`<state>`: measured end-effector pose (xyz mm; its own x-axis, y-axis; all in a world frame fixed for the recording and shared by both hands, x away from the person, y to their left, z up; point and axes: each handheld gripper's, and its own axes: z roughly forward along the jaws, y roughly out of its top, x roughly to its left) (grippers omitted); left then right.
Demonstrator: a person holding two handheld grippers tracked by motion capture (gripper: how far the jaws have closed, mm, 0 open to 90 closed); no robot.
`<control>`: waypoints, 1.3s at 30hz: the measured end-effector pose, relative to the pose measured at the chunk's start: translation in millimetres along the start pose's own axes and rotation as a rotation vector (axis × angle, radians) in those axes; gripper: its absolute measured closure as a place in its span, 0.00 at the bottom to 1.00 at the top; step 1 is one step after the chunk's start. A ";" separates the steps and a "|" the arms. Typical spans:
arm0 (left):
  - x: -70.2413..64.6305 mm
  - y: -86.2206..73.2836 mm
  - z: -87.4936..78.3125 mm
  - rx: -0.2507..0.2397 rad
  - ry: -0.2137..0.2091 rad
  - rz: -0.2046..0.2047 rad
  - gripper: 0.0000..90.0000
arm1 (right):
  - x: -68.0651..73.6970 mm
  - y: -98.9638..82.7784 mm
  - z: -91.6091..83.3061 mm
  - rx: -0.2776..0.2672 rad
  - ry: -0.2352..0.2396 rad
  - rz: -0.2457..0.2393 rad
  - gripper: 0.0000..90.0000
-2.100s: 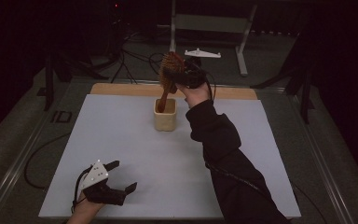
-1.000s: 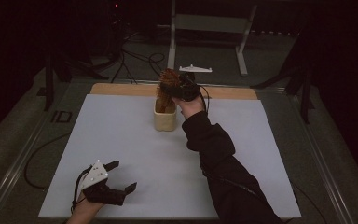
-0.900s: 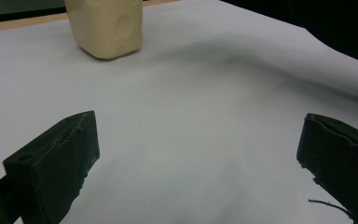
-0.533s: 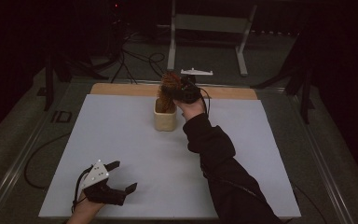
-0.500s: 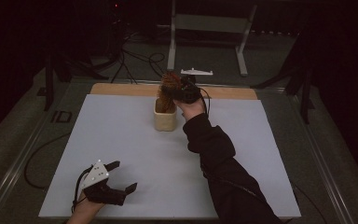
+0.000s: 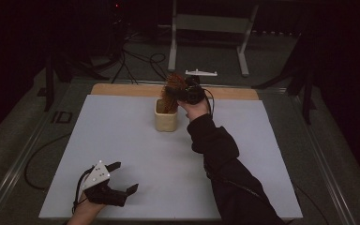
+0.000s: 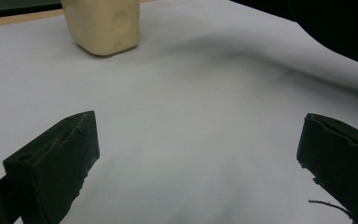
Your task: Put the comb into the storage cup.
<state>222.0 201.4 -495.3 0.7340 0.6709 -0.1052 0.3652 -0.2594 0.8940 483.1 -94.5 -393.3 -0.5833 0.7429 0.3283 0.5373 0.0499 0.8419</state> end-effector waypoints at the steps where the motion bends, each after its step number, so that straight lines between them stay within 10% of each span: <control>1: 0.0 0.0 0.1 0.002 0.000 0.001 0.00 | -0.8 0.0 -0.3 0.003 -0.001 -0.002 0.53; 23: 0.9 -0.4 0.8 0.001 -0.004 0.002 0.00 | -16.1 -2.6 -0.4 0.005 -0.009 0.006 0.47; 39: 0.3 -0.2 1.4 -0.002 -0.005 0.000 0.00 | -15.1 2.9 -15.5 0.007 0.032 -0.148 0.11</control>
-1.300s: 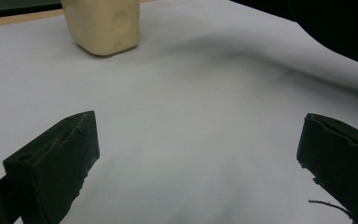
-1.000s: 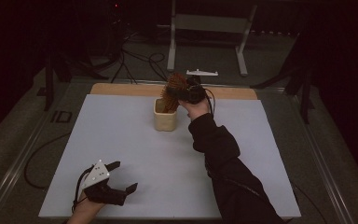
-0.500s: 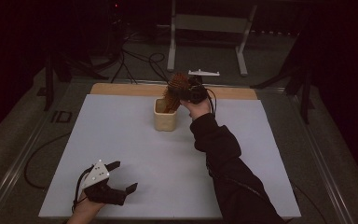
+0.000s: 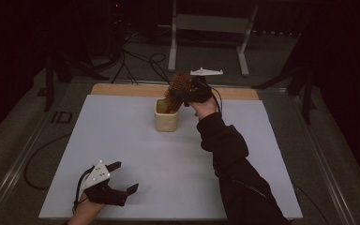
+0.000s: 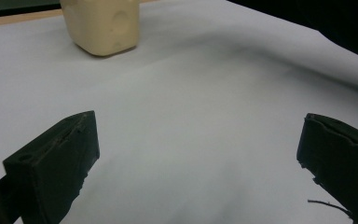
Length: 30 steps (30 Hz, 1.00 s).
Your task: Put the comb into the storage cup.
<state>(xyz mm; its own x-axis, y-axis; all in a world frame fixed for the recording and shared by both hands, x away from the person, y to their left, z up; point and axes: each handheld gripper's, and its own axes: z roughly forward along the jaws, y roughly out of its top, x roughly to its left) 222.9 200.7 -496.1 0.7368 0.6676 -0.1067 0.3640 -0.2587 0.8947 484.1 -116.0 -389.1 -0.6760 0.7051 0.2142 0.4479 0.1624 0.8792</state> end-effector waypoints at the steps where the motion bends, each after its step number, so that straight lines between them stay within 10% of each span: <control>1: -0.1 0.2 0.0 0.001 -0.001 0.001 0.00 | -1.0 -0.6 -0.6 0.011 0.006 -0.004 0.11; 30: -2.1 0.4 -1.2 -0.001 0.000 0.001 0.00 | -14.8 -31.6 -45.9 0.052 -0.028 -0.058 0.10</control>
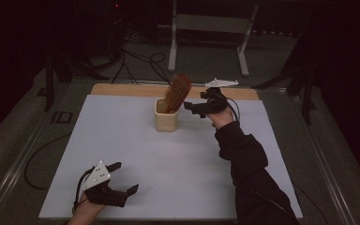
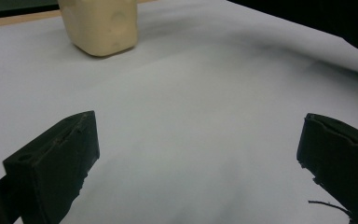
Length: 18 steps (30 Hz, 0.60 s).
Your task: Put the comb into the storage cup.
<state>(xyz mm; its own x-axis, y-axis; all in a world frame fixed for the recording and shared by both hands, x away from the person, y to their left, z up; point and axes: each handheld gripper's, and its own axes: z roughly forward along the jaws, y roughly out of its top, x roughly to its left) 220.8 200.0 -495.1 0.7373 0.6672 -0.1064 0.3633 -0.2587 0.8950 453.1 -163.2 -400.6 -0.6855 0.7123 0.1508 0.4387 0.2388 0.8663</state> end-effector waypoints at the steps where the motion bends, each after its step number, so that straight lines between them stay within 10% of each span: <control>1: -0.1 -0.3 0.0 0.003 0.000 0.000 0.00 | 0.2 -2.2 -1.2 0.002 0.006 -0.003 0.10; 18: -0.9 -1.1 -0.6 0.007 0.004 0.005 0.00 | 5.6 -41.2 -25.4 0.018 0.031 -0.037 0.10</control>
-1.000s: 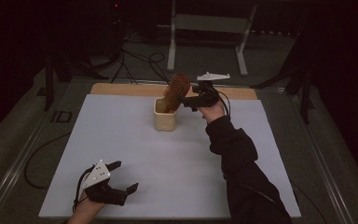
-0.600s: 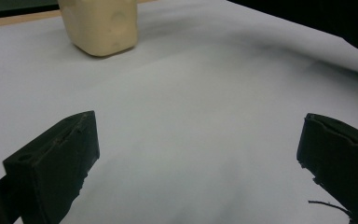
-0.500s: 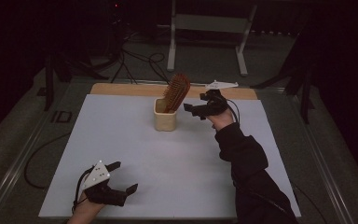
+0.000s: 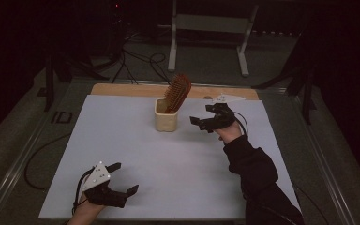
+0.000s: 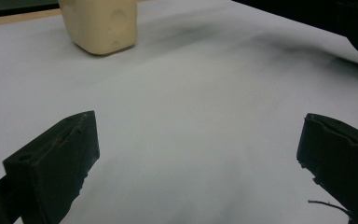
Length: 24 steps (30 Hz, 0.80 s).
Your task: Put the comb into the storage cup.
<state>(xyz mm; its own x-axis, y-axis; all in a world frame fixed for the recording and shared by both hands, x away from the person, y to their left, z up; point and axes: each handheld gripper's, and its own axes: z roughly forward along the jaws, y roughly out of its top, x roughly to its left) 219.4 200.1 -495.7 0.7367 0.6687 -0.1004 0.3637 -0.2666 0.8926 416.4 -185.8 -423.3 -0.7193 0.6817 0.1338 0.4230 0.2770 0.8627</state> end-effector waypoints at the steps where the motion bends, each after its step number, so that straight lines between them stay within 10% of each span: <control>1: 0.0 0.1 0.1 0.000 -0.003 0.001 0.00 | 0.7 -2.6 -1.4 0.000 0.005 0.002 0.10; 24: 2.9 0.4 -2.5 0.007 -0.005 0.007 0.00 | 18.9 -65.3 -42.9 0.014 0.055 -0.044 0.10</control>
<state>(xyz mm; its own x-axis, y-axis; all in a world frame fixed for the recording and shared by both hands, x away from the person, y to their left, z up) 220.2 203.7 -494.5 0.7421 0.6634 -0.0959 0.3619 -0.2761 0.8904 351.6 -220.1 -456.2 -0.7665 0.6303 0.1232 0.3977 0.3152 0.8616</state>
